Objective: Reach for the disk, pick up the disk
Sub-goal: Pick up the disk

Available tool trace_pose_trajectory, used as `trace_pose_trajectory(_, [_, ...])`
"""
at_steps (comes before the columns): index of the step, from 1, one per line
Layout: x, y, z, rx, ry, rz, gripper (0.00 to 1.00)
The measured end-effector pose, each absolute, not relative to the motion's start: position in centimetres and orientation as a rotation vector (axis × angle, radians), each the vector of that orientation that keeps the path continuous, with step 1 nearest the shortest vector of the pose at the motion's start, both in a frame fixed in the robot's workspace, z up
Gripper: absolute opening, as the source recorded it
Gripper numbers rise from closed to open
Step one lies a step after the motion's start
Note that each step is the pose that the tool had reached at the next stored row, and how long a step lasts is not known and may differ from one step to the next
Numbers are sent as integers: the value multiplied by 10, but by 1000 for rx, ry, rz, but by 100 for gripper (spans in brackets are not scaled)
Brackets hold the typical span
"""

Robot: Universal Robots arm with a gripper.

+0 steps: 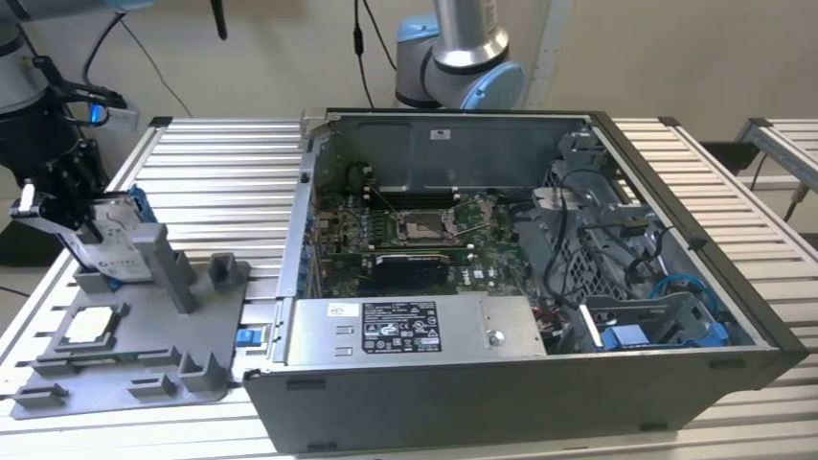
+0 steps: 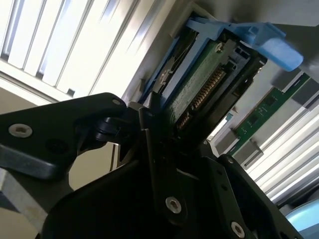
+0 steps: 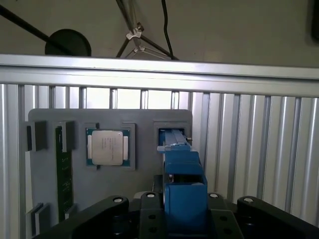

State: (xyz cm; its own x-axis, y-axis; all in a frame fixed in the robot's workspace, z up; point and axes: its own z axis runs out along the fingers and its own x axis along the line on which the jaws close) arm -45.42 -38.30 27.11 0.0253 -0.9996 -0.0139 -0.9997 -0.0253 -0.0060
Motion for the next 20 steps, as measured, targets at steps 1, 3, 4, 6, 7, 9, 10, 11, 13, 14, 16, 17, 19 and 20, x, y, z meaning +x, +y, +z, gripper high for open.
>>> trace_pose_trajectory(1, [-454, -383, 272, -2239, 2183, 9, 0])
trace_pose_trajectory(3, [-454, -383, 274, -2239, 2183, 9, 0])
trace_pose_trajectory(4, [-454, -383, 275, -2240, 2183, 9, 0])
trace_pose_trajectory(6, [-454, -383, 278, -2239, 2184, 9, 0])
trace_pose_trajectory(7, [-454, -383, 279, -2240, 2183, 9, 0])
trace_pose_trajectory(9, [-454, -383, 281, -2239, 2183, 9, 0])
trace_pose_trajectory(10, [-454, -383, 282, -2240, 2184, 9, 0])
trace_pose_trajectory(11, [-454, -383, 283, -2239, 2184, 9, 0])
trace_pose_trajectory(13, [-454, -383, 286, -2240, 2184, 9, 0])
trace_pose_trajectory(14, [-454, -383, 287, -2240, 2184, 9, 0])
trace_pose_trajectory(16, [-454, -383, 289, -2239, 2184, 9, 0])
trace_pose_trajectory(17, [-454, -383, 291, -2240, 2183, 9, 0])
trace_pose_trajectory(19, [-454, -383, 293, -2239, 2184, 9, 0])
trace_pose_trajectory(20, [-454, -383, 294, -2239, 2183, 9, 0])
